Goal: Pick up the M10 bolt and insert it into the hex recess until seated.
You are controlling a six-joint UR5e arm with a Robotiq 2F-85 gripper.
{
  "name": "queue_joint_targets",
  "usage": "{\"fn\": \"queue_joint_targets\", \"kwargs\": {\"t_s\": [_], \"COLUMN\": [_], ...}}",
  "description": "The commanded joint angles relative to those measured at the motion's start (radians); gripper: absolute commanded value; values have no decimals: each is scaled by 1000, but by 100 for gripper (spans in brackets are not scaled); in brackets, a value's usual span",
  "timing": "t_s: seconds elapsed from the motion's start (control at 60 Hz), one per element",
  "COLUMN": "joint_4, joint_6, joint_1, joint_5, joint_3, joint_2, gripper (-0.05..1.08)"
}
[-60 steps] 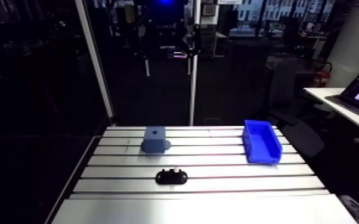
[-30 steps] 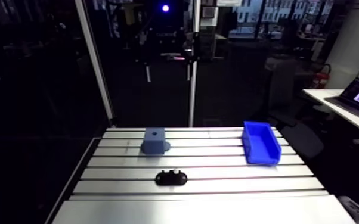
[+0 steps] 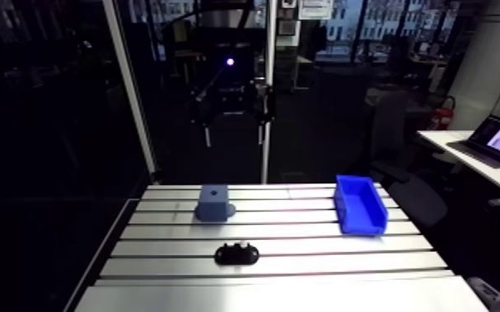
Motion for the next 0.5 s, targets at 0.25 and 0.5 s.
{"fn": "queue_joint_targets", "kwargs": {"t_s": [0.25,0.5], "joint_4": [-188,-316], "joint_6": [77,107], "joint_1": [-11,-26], "joint_5": [33,38], "joint_3": [166,253], "joint_2": [-23,-34], "gripper": [1,1]}}
